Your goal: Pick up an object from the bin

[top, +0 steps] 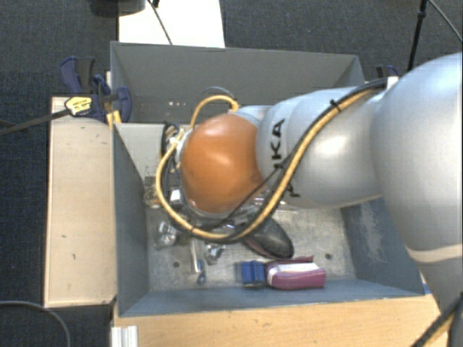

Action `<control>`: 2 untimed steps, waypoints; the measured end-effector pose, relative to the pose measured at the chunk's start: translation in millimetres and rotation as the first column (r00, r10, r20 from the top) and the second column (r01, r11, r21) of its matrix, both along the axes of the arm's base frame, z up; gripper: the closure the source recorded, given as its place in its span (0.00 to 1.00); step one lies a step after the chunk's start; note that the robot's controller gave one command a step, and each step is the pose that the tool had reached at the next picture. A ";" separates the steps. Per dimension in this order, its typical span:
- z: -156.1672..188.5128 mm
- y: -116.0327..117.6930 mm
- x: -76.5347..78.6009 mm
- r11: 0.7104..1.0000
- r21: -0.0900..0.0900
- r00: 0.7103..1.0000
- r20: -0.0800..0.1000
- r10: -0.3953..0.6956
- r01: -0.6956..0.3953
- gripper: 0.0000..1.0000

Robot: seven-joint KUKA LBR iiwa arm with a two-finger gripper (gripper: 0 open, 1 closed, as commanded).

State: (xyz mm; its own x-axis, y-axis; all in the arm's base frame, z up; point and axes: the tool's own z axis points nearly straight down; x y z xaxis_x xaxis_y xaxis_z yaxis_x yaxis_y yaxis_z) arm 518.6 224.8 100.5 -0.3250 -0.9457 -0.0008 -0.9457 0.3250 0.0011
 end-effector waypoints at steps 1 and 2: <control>-29.7 -12.9 23.1 0.864 0.002 0.864 0.005 0.504 -0.504 0.00; -29.0 -12.1 23.2 0.870 0.001 0.870 0.001 0.494 -0.494 0.00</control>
Offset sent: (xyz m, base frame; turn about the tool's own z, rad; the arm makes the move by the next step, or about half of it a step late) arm 0.0225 -0.0138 -0.0305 -0.5315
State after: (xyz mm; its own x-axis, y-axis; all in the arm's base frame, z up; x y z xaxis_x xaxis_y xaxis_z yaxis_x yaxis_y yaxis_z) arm 541.8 212.7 71.5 0.1843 -0.9829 -0.0026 -0.9829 -0.1843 0.0003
